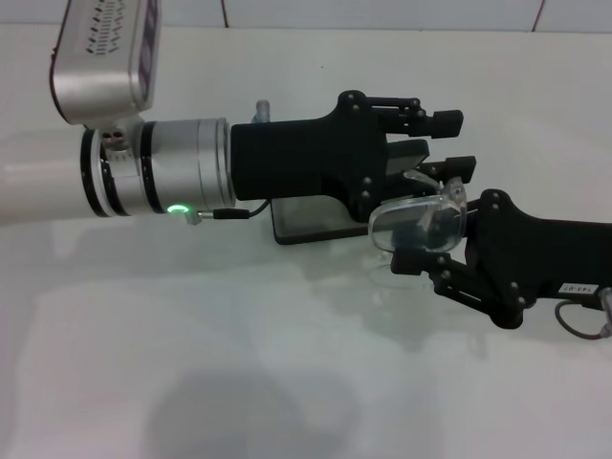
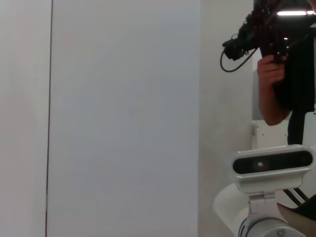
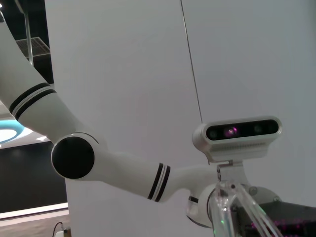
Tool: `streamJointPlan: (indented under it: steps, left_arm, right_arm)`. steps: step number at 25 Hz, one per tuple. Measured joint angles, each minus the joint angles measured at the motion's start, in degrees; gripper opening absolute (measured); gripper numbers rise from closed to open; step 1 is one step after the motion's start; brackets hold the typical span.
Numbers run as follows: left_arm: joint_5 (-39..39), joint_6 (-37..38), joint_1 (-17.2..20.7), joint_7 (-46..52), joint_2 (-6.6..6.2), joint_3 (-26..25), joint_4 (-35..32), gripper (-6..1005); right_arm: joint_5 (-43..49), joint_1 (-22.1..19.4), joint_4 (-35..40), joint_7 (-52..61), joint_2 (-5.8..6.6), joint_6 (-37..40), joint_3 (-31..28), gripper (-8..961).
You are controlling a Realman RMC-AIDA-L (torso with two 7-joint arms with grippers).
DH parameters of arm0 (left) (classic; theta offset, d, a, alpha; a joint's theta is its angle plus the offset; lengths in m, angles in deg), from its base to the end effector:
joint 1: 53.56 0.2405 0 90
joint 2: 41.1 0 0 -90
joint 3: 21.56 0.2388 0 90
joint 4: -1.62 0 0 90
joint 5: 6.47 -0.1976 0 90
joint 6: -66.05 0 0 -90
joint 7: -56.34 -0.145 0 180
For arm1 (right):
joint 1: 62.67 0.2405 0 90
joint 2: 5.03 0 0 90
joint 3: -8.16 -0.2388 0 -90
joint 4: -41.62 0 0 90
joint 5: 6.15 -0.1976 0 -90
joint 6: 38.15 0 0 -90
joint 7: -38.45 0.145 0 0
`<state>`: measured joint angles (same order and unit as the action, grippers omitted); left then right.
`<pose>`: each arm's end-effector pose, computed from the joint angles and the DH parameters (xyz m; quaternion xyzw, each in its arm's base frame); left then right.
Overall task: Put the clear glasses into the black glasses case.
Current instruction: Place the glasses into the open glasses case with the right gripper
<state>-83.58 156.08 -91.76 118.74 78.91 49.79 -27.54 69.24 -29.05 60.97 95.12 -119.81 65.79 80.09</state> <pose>-0.1313 0.3109 -0.0388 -0.9194 -0.0183 -0.3919 0.0275 0.1826 0.2719 -0.0119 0.9043 -0.0405 -0.4248 0.0130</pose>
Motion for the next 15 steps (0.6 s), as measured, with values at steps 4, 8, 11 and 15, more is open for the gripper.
streamJointPlan:
  steps: [4, 8, 11, 15]
  left_arm:
    - [0.2, -0.3, 0.2, -0.6, -0.02, -0.2, 0.0, 469]
    - [1.4, -2.5, 1.4, -1.5, -0.18, -3.9, -0.1, 468]
    - [1.4, -5.1, 3.0, -2.1, -0.19, -10.2, 0.2, 468]
    - [1.5, -6.6, 4.6, -2.2, -0.20, -16.5, 0.7, 468]
  right_arm:
    - [0.9, -0.3, 0.7, 0.0, 0.39, 0.0, 0.0, 123]
    - [1.7, -3.2, 4.7, -0.2, 1.66, -0.8, -0.3, 123]
    - [3.3, -7.2, 13.5, -0.1, 2.06, -5.0, -0.3, 122]
    - [9.8, -12.5, 29.6, 3.0, -0.31, -16.0, 0.5, 122]
